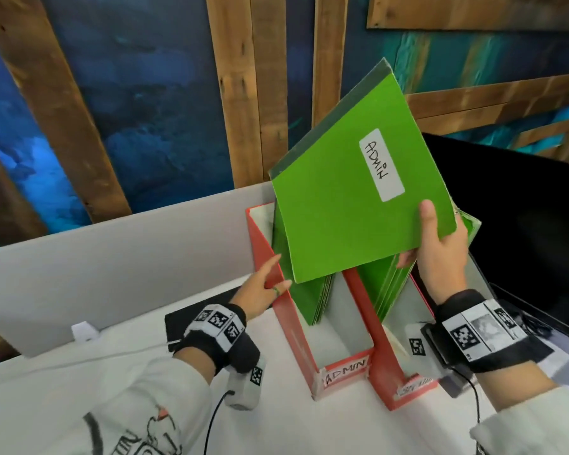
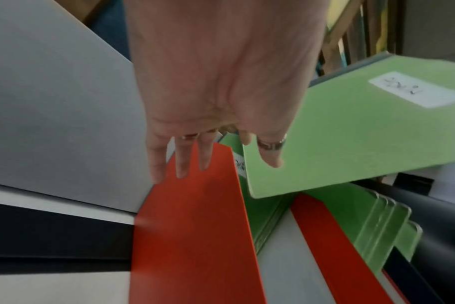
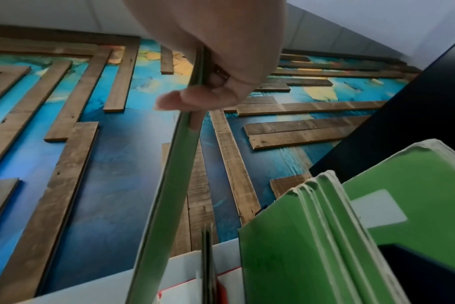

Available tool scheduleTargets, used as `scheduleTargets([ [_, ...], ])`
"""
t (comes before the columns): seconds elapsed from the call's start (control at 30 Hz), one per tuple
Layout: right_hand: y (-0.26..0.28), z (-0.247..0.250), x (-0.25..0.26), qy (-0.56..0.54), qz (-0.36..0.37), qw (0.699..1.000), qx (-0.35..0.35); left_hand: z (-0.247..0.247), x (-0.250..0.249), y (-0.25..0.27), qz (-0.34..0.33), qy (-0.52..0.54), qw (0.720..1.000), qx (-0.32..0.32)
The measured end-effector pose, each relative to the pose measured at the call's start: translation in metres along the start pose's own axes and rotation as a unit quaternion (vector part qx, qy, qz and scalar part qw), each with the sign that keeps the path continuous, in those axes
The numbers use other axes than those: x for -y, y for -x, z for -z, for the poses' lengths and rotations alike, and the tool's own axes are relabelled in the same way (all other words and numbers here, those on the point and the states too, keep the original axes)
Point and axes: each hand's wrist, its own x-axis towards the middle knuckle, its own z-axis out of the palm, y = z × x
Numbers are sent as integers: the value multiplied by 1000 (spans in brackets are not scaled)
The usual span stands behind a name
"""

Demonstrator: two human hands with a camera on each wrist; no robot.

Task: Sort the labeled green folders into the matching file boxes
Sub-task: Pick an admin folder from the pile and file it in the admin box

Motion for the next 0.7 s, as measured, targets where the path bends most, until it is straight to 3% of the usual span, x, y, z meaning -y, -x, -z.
scheduleTargets([
  [0.1, -6, 5, -13, 16, -3, 1000, 4, -18, 0, -7, 9, -15, 999, 39],
  [0.23, -6, 2, -26, 90, -33, 992, 82, -25, 9, -16, 30, -59, 997, 31],
  [0.4, -5, -19, -47, 225, -84, 948, 207, -24, 14, -23, 26, -80, 996, 37],
  [0.7, 7, -49, -78, 258, -133, 915, 280, -26, 23, -19, 25, -57, 998, 17],
])
